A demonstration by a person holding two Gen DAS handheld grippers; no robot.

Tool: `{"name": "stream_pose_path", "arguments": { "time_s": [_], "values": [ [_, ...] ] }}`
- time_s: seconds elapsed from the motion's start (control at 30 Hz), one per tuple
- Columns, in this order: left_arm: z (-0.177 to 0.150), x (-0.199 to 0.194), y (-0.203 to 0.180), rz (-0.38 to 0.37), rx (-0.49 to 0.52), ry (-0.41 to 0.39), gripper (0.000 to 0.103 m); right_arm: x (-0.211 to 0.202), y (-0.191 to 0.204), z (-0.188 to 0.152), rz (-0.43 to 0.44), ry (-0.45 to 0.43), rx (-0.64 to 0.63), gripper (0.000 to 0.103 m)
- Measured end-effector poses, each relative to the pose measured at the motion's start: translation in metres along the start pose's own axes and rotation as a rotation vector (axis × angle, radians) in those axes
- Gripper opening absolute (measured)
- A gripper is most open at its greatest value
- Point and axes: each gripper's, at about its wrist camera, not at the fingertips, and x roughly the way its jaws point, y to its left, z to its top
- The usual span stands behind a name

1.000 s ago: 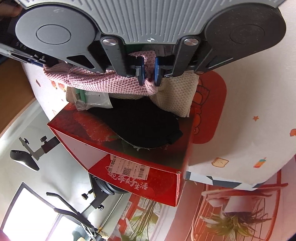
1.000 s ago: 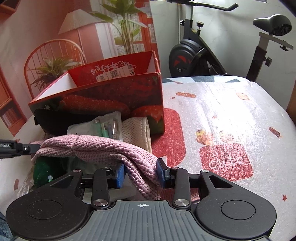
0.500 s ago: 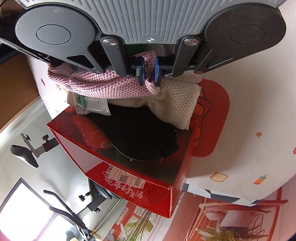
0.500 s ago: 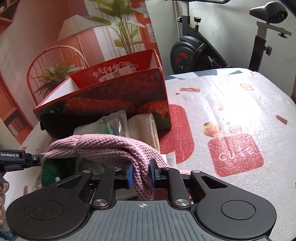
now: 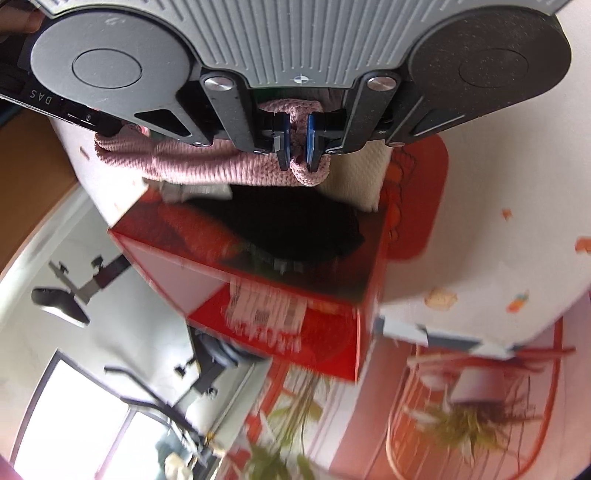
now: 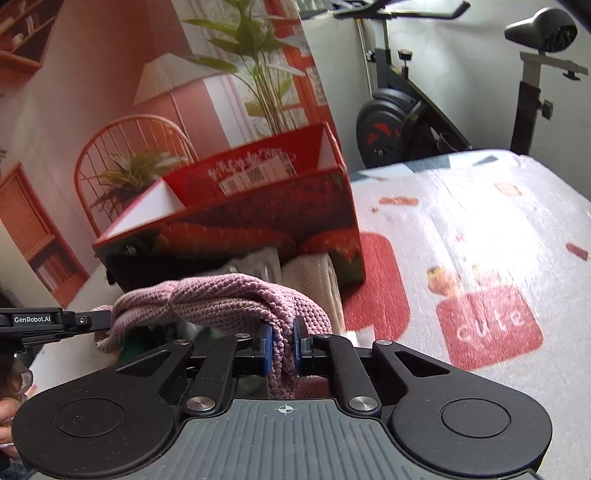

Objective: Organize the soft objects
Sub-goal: 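Lift the pink towel with the left gripper over the red box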

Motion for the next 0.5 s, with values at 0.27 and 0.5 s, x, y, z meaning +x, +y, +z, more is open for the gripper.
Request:
{"name": "stream_pose_path", "arguments": {
  "time_s": [0.27,0.5],
  "values": [
    [0.046,-0.042,-0.021,-0.026,0.076,-0.216,0.009,-0.010,0.019,0.044,0.070,-0.098,-0.065,0.010],
    [0.098,-0.042,-0.049,0.008,0.147,-0.344,0.009,-0.002,0.034,0.101,0.054,-0.198,-0.131,0.010]
  ]
}}
